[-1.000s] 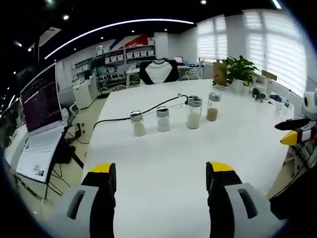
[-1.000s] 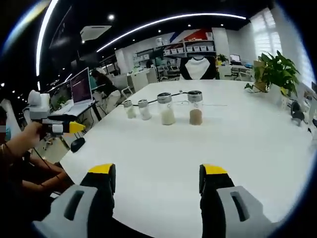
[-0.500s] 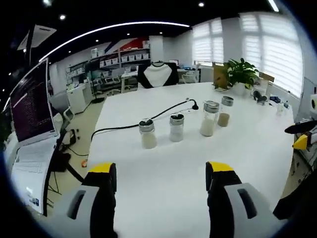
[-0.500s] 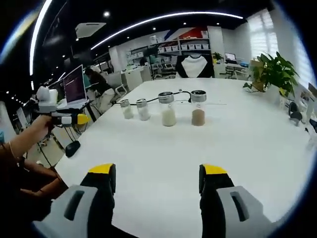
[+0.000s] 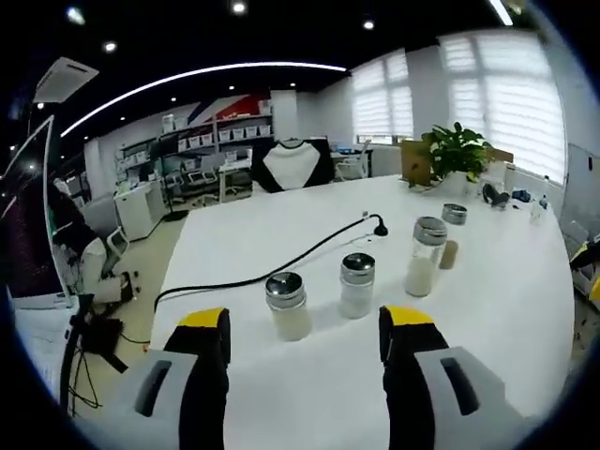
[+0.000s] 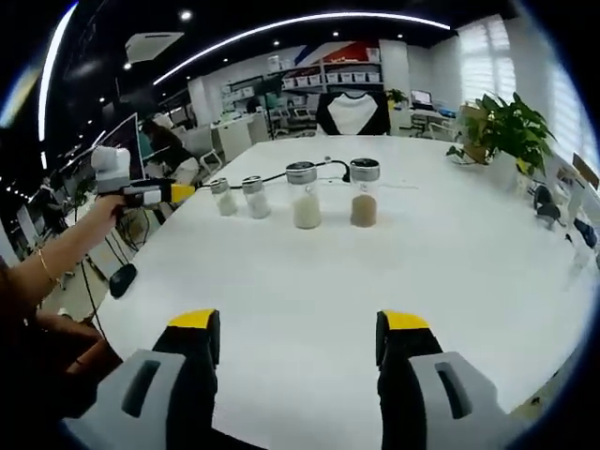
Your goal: Rotate the seasoning bottle until the label or dispensing opening points toward the visible target arrow and the bottle remains upright within the marked orientation range
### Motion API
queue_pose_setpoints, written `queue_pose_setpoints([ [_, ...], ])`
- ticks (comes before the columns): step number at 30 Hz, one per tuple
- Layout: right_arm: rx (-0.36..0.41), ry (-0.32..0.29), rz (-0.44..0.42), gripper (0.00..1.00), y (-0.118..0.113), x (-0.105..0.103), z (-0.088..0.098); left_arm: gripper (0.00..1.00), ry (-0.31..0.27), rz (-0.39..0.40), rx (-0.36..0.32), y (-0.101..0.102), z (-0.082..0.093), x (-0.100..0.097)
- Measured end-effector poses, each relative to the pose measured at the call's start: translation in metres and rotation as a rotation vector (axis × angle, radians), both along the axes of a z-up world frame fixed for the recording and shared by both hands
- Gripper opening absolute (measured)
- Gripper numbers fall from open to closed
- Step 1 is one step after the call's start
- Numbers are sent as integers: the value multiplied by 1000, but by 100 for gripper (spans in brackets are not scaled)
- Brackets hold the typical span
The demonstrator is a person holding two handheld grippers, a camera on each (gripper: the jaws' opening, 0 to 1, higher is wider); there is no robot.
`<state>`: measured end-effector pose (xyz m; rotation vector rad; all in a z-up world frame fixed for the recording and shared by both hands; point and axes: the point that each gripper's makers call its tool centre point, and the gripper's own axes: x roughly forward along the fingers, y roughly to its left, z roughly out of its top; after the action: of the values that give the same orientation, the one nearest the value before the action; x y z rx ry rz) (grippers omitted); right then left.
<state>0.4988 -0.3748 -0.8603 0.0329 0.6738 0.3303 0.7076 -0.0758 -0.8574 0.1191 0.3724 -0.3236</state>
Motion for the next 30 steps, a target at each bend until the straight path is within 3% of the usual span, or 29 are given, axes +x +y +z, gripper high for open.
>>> queue_pose_setpoints([
  [6, 18, 25, -27, 66, 0, 4, 0, 65, 1, 13, 28, 3, -22, 34],
  [7, 20, 23, -24, 66, 0, 5, 1, 64, -35, -6, 69, 2, -21, 43],
  [10, 11, 32, -16, 65, -1, 7, -3, 61, -18, -35, 144, 2, -34, 54],
  [12, 11, 36, -23, 65, -2, 8, -4, 59, -5, -43, 156, 2, -43, 59],
  [21, 1, 59, -66, 64, -11, 12, -7, 54, 43, -41, 114, -8, -66, 88],
  [30, -2, 93, -48, 63, -4, 11, -20, 47, 26, -11, 54, -10, -66, 94],
])
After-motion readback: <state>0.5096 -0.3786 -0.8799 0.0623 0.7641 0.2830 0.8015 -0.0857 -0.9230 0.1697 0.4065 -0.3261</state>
